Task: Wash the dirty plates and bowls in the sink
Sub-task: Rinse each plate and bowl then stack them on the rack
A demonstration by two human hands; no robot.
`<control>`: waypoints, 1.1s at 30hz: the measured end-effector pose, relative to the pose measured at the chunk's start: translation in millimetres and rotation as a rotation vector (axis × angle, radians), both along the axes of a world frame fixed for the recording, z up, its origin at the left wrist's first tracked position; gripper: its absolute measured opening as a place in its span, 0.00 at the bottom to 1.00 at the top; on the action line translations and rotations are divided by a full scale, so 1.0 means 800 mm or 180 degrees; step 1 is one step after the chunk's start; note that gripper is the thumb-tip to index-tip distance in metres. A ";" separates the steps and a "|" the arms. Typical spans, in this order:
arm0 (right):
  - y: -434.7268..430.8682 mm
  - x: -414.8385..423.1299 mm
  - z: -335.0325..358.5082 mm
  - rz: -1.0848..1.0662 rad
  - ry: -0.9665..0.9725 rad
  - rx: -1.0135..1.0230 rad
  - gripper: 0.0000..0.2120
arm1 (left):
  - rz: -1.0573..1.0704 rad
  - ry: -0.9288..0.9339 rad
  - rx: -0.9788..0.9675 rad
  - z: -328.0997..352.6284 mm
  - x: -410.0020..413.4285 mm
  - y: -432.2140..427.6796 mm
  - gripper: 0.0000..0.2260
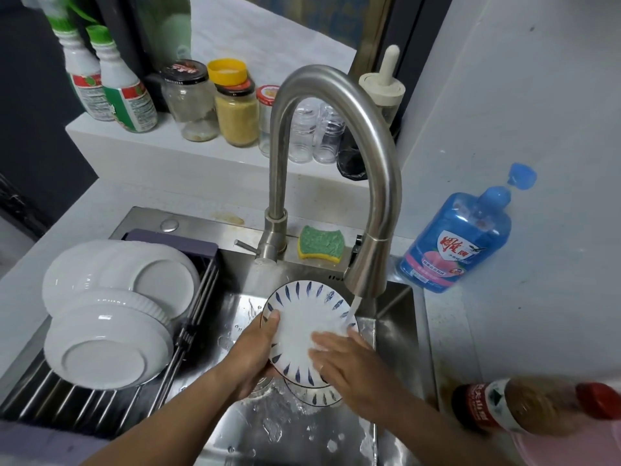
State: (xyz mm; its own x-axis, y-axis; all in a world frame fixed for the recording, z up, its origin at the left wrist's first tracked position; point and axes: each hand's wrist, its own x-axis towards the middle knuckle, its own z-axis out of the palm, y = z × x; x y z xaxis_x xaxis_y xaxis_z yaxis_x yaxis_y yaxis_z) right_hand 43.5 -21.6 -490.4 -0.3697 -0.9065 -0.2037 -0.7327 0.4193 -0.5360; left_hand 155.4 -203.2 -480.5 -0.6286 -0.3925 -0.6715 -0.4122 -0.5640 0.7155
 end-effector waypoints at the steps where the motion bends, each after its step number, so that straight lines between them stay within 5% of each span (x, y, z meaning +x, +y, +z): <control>1: 0.003 -0.006 -0.002 -0.0218 0.0049 -0.0071 0.24 | 0.0069 -0.0046 -0.0057 -0.003 -0.001 0.000 0.13; 7: -0.020 -0.012 -0.007 -0.1869 0.0659 -0.0737 0.08 | 0.0579 0.0104 0.0120 -0.011 -0.005 0.009 0.09; 11: -0.034 -0.004 0.010 -0.2834 -0.0858 -0.0698 0.14 | 0.0620 0.0230 0.0047 -0.013 -0.003 0.010 0.14; 14: -0.035 0.010 0.001 -0.2885 -0.1099 -0.0924 0.13 | 0.0613 0.0237 0.0086 -0.016 -0.001 0.012 0.16; 17: -0.033 0.019 -0.016 -0.3304 -0.1294 -0.1182 0.24 | 0.0553 0.0270 0.0168 -0.018 0.004 0.018 0.17; 22: -0.035 0.033 -0.025 -0.3950 -0.2539 -0.0880 0.10 | 0.0478 0.0380 0.0233 -0.019 0.014 0.032 0.20; 28: -0.052 0.068 -0.020 -0.4098 -0.3148 -0.1176 0.07 | 0.0429 0.0470 -0.0205 -0.024 0.017 0.082 0.21; 33: -0.035 0.007 -0.013 -0.3314 -0.2327 -0.0523 0.11 | 0.0077 0.0140 -0.0209 -0.005 0.021 0.015 0.19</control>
State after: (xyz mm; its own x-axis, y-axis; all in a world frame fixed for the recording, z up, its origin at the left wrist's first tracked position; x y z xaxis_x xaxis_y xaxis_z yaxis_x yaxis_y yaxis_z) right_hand 49.1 -49.4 -501.1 -0.7660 -0.2924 -0.5725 0.3846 0.5052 -0.7726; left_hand 172.1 -191.1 -484.6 -0.6468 -0.4502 -0.6156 -0.3664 -0.5245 0.7685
